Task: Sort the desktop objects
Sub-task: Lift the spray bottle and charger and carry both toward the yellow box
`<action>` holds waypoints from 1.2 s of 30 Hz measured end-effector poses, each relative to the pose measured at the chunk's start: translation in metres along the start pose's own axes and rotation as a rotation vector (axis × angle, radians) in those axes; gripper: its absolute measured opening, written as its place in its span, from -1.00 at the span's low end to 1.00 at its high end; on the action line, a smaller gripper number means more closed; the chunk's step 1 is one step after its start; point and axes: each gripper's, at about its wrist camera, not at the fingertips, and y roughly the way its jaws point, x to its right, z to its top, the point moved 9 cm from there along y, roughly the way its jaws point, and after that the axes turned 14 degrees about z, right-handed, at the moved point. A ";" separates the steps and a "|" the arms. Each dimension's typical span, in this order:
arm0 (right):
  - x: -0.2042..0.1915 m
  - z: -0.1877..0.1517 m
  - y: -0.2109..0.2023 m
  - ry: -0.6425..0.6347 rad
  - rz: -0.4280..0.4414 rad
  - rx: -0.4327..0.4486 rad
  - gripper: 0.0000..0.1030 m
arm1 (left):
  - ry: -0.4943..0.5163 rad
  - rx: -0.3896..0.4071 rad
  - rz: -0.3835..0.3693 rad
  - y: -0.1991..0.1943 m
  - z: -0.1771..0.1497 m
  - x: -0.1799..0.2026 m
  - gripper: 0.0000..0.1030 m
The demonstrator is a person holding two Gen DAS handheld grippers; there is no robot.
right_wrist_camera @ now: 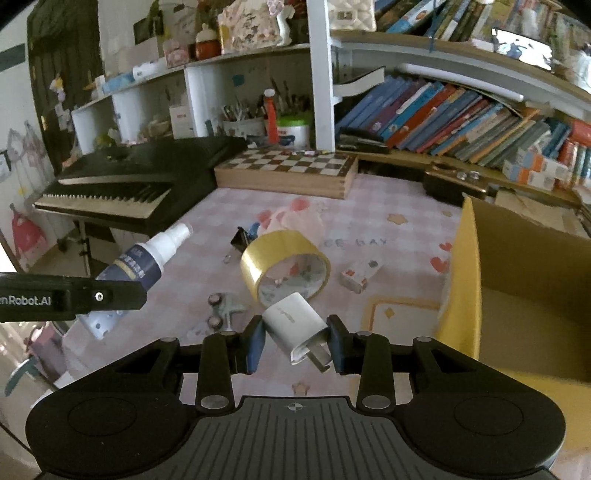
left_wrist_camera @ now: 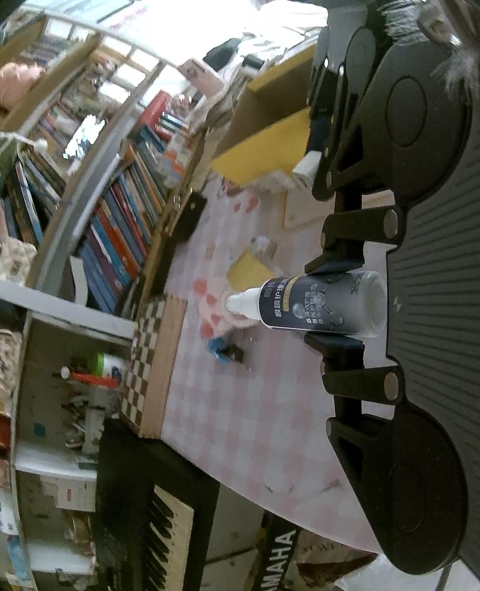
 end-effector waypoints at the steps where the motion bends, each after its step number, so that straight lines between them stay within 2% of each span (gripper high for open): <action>1: -0.002 -0.003 -0.005 0.004 -0.002 0.001 -0.31 | 0.003 0.003 -0.011 -0.006 -0.003 0.002 -0.42; 10: -0.021 -0.036 -0.045 0.049 -0.044 0.017 -0.31 | 0.042 0.010 -0.097 -0.052 -0.036 0.016 -0.42; 19: -0.028 -0.078 -0.090 0.112 -0.113 0.026 -0.31 | 0.081 -0.014 -0.180 -0.087 -0.079 0.036 -0.42; 25: -0.022 -0.103 -0.119 0.170 -0.175 0.044 -0.31 | 0.131 -0.038 -0.247 -0.099 -0.099 0.058 -0.42; 36: 0.005 -0.132 -0.165 0.281 -0.303 0.081 -0.31 | 0.249 -0.071 -0.377 -0.105 -0.115 0.113 -0.42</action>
